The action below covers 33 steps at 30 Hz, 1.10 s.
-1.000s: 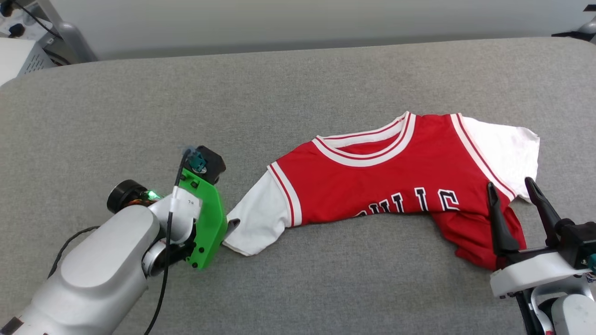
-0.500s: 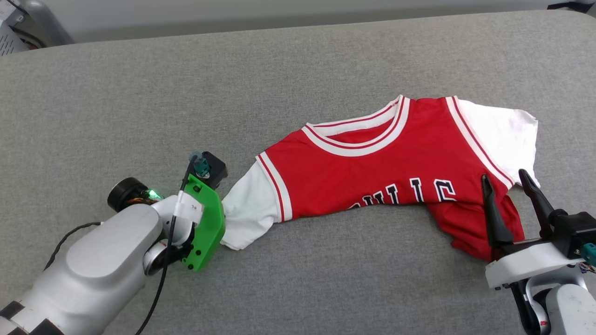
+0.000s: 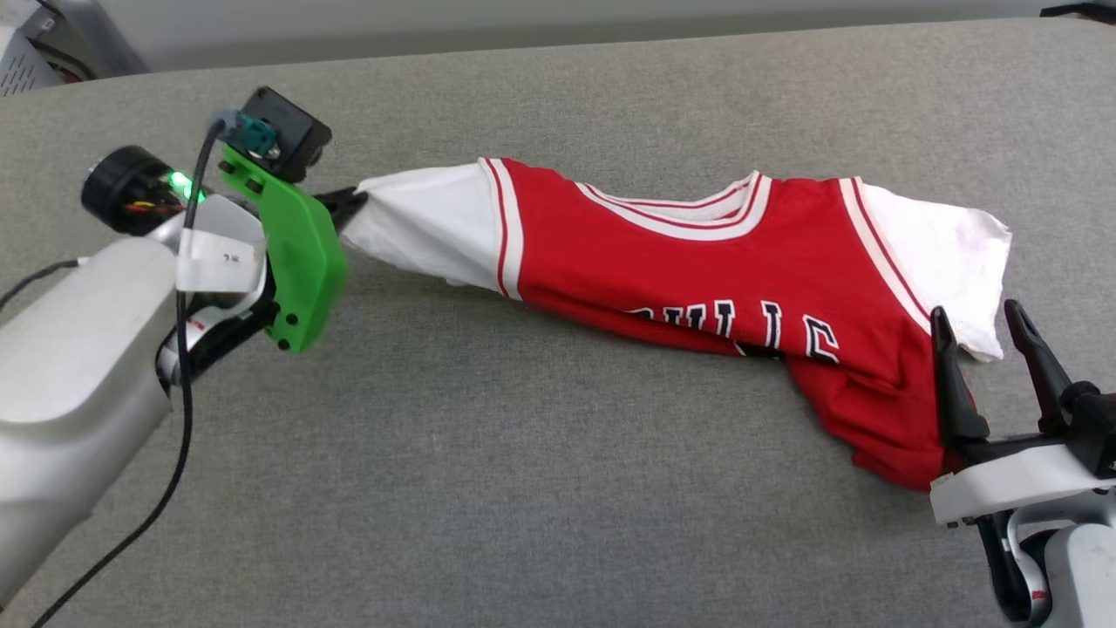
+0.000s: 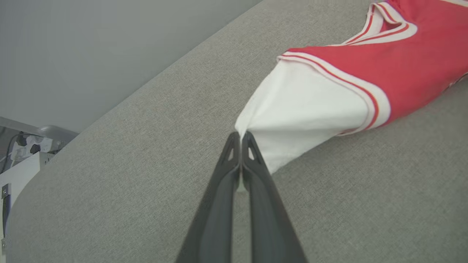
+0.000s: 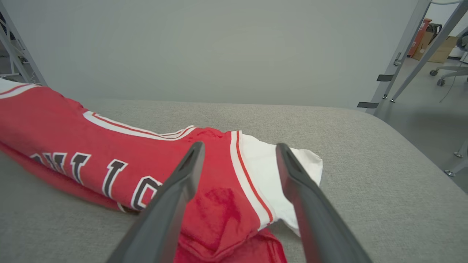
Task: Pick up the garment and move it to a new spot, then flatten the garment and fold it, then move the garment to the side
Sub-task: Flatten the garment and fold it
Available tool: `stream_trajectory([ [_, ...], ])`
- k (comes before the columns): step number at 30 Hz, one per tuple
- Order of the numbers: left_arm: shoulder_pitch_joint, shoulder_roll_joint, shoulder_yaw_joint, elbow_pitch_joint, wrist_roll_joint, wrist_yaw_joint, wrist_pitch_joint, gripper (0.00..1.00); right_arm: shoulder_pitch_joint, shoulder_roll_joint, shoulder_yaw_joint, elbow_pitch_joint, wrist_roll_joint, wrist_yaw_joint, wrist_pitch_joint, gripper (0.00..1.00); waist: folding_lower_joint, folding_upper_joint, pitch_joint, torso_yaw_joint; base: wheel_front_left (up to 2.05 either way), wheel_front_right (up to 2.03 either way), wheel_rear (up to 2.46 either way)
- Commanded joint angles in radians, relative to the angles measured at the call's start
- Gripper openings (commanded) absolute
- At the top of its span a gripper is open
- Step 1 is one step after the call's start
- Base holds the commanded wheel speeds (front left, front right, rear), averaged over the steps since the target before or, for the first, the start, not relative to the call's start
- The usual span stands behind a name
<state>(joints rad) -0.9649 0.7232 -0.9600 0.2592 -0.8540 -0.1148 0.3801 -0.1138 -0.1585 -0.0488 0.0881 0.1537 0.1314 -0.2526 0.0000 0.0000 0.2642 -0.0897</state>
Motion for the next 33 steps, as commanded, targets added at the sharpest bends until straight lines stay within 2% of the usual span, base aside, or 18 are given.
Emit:
stream_trajectory([
  [1, -0.029, 0.013, 0.009, 0.0, 0.01, 0.012, 0.003, 0.0, -0.027, 0.001, -0.005, -0.011, -0.002, -0.001, -0.009, 1.0, 0.0, 0.0, 0.024, -0.02, 0.0, 0.0, 0.0],
  [5, -0.064, 0.008, 0.027, 0.033, 0.024, 0.03, -0.014, 0.0, -0.049, 0.006, -0.007, -0.033, -0.004, -0.001, -0.009, 1.0, 0.0, 0.0, 0.067, -0.047, 0.0, 0.0, 0.0],
  [10, -0.105, -0.037, 0.036, 0.134, 0.053, 0.044, -0.068, 0.0, -0.08, 0.012, -0.001, -0.051, -0.01, -0.001, -0.009, 1.0, 0.0, 0.0, 0.128, -0.087, 0.0, 0.0, 0.0],
  [19, -0.185, -0.13, 0.041, 0.411, 0.094, 0.024, -0.218, 0.0, -0.13, 0.022, -0.004, -0.078, -0.02, -0.001, -0.009, 1.0, 0.0, 0.0, 0.229, -0.148, 0.0, 0.0, 0.0],
  [27, -0.171, -0.181, 0.013, 0.63, 0.092, -0.003, -0.302, 0.0, -0.146, 0.036, -0.001, -0.087, -0.029, -0.001, -0.009, 1.0, 0.0, 0.0, 0.249, -0.168, 0.0, 0.0, 0.0],
  [29, -0.169, -0.192, 0.002, 0.662, 0.094, -0.008, -0.332, 0.33, -0.146, 0.038, -0.003, -0.086, -0.033, -0.001, -0.009, 1.0, 0.0, 0.0, 0.242, -0.162, 0.0, 0.0, 0.0],
  [30, -0.173, -0.196, -0.008, 0.674, 0.102, -0.01, -0.352, 1.0, -0.144, 0.038, -0.005, -0.085, -0.034, -0.001, -0.009, 1.0, 0.0, 0.0, 0.235, -0.156, 0.0, 0.0, 0.0],
  [33, -0.188, -0.207, -0.022, 0.687, 0.112, -0.013, -0.417, 1.0, -0.139, 0.037, -0.014, -0.083, -0.036, -0.001, -0.009, 1.0, 0.0, 0.0, 0.212, -0.136, 0.0, 0.0, 0.0],
])
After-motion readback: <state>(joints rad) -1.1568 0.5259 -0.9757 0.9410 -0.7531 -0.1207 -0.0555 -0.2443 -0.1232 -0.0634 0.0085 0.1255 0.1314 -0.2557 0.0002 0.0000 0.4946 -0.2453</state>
